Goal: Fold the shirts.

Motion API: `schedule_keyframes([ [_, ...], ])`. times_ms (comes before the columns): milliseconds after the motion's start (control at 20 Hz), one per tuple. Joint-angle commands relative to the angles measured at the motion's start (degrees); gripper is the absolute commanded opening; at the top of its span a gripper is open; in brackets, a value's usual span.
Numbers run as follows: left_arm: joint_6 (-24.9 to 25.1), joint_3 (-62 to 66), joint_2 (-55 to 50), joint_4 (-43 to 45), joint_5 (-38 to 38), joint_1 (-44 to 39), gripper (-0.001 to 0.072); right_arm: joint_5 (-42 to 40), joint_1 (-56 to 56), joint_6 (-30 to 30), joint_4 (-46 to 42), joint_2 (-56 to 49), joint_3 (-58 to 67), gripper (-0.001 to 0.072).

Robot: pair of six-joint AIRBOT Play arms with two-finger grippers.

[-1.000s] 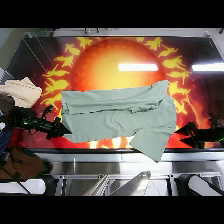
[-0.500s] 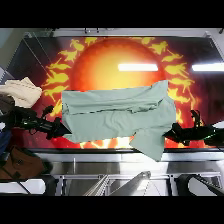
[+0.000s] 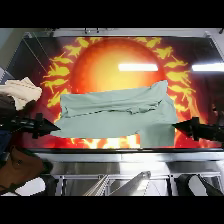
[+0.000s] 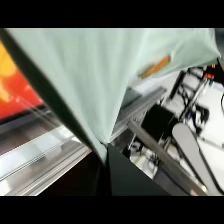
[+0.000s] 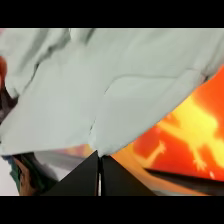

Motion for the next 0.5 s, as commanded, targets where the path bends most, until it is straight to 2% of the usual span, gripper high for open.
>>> schedule_keyframes([
  [0, -0.3, -1.1, 7.1, -0.3, -0.3, 8.0, 0.0018, 0.0, -6.7, -2.6, 5.5, 3.5, 0.1, 0.0021],
  [200, -0.3, -2.6, 9.3, 0.2, -1.7, 8.7, 0.0018, -0.5, -6.7, -4.7, 10.0, 3.5, 0.1, 0.0021],
  [350, -0.3, -0.4, 7.3, 0.2, -2.7, 6.7, 0.0018, -4.7, -6.6, -4.7, 10.4, 2.6, 0.1, 0.0021],
  [450, -0.3, 2.9, 3.5, 0.3, -3.2, 3.7, 0.0018, -6.9, -6.6, -8.6, 12.1, 0.2, 0.0, 0.0021],
])
